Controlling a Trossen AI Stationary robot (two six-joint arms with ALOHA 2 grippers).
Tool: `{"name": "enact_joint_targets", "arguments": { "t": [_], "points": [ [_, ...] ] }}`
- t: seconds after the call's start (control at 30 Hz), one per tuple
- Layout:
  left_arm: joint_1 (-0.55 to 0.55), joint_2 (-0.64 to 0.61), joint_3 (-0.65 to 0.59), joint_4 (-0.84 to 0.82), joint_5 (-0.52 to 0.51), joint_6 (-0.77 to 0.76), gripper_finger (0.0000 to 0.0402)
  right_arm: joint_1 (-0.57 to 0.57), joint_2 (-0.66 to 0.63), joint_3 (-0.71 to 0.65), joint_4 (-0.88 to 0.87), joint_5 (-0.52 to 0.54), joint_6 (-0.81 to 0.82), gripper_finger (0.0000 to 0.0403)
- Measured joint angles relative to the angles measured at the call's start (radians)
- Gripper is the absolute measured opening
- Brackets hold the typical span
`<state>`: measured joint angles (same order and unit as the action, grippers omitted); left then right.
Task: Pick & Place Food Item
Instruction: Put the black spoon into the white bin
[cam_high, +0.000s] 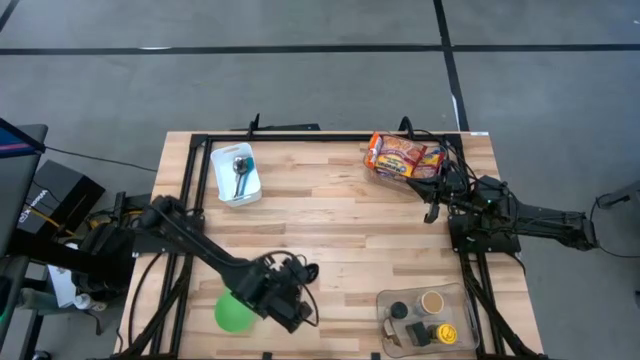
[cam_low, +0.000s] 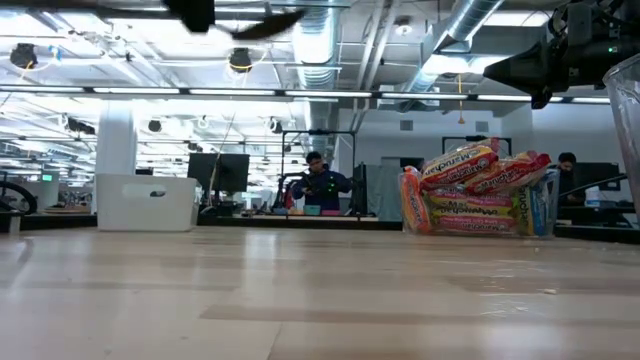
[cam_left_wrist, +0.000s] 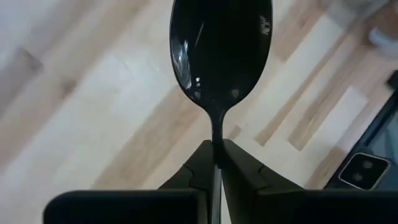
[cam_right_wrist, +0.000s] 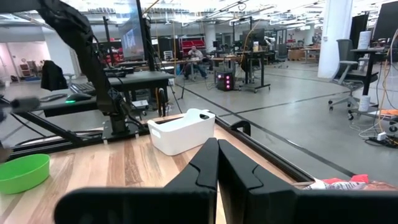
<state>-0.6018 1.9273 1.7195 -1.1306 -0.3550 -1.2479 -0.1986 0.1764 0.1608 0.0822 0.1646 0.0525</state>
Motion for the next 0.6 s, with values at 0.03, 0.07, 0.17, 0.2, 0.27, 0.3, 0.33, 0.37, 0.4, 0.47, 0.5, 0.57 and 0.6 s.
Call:
{"name": "enact_joint_targets", "arguments": {
  "t": [0.03,0.07,0.17,0.2,0.27,0.3,0.33,0.37,0.4,0.47,0.5,0.57,0.6],
  "points": [
    [0.001,-0.018,0.001,-0.012,-0.017,0.009,0.0014,0.0,0.0,0.0,0.0,0.0,0.0,0.0],
    [0.002,-0.032,0.001,-0.018,-0.035,0.015,0.0015,0.0,0.0,0.0,0.0,0.0,0.0,0.0],
    [0.007,-0.063,0.001,-0.05,-0.08,0.034,0.0017,0.0,0.0,0.0,0.0,0.0,0.0,0.0],
    [0.008,-0.075,0.001,-0.055,-0.091,0.044,0.0017,0.0,0.0,0.0,0.0,0.0,0.0,0.0],
    [0.014,-0.096,0.001,-0.058,-0.111,0.071,0.0018,0.0,0.0,0.0,0.0,0.0,0.0,0.0],
    [0.018,-0.104,0.001,-0.061,-0.116,0.091,0.0018,0.0,0.0,0.0,0.0,0.0,0.0,0.0],
    [0.022,-0.109,0.001,-0.06,-0.116,0.106,0.0017,0.0,0.0,0.0,0.0,0.0,0.0,0.0],
    [0.027,-0.113,0.001,-0.06,-0.116,0.126,0.0016,0.0,0.0,0.0,0.0,0.0,0.0,0.0],
    [0.031,-0.118,0.001,-0.06,-0.116,0.149,0.0015,0.0,0.0,0.0,0.0,0.0,0.0,0.0],
    [0.039,-0.127,0.001,-0.06,-0.116,0.195,0.0013,0.0,0.0,0.0,0.0,0.0,0.0,0.0],
    [0.043,-0.129,0.001,-0.06,-0.116,0.219,0.0013,0.0,0.0,0.0,0.0,0.0,0.0,0.0],
    [0.05,-0.129,0.001,-0.06,-0.116,0.271,0.0014,0.0,0.0,0.0,0.0,0.0,0.0,0.0],
    [0.055,-0.129,0.001,-0.059,-0.116,0.294,0.0015,0.0,0.0,0.0,0.0,0.0,0.0,0.0]
  ]
}}
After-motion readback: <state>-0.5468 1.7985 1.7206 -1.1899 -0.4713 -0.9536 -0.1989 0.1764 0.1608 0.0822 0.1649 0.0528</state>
